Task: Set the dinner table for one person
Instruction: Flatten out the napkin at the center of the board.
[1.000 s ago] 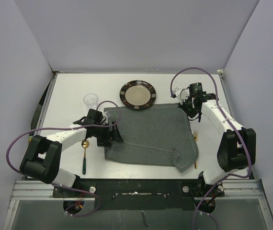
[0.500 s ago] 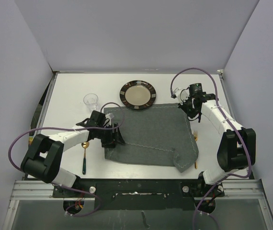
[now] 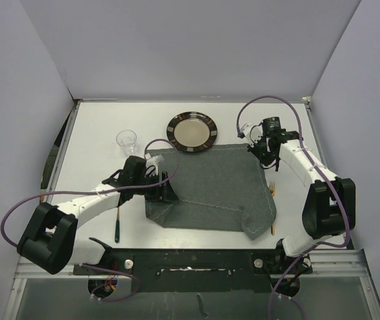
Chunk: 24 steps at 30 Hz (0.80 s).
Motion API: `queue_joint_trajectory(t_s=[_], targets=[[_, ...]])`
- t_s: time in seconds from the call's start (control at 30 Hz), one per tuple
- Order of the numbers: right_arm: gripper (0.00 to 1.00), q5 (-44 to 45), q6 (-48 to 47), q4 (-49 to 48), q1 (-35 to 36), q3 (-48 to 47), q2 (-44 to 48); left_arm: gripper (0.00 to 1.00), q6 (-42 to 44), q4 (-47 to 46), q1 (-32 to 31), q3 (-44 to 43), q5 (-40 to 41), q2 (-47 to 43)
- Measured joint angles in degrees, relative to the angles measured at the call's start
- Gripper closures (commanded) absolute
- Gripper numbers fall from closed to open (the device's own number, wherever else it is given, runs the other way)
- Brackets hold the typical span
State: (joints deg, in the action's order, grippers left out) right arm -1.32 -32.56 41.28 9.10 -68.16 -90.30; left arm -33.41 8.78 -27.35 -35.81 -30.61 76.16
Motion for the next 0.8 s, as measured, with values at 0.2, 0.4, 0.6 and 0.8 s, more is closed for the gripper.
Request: queue_joint_trajectory(t_s=[0.2, 0.4, 0.6, 0.8], targets=[[1.0, 0.1, 0.0, 0.0, 0.4, 0.0, 0.0, 0.43, 0.3, -2.6, -0.9, 4.1, -0.2, 0.7], [1.0, 0.1, 0.0, 0.6, 0.7, 0.0, 0.0, 0.43, 1.4, -2.9, -1.5, 4.7, 0.8, 4.2], [1.0, 0.1, 0.0, 1.0, 0.7, 0.8, 0.9, 0.6, 1.5, -2.9, -2.1, 4.7, 1.9, 3.9], [1.0, 0.1, 0.0, 0.9, 1.0, 0.9, 1.0, 1.0, 2.1, -1.7, -3.4, 4.7, 2.7, -3.3]])
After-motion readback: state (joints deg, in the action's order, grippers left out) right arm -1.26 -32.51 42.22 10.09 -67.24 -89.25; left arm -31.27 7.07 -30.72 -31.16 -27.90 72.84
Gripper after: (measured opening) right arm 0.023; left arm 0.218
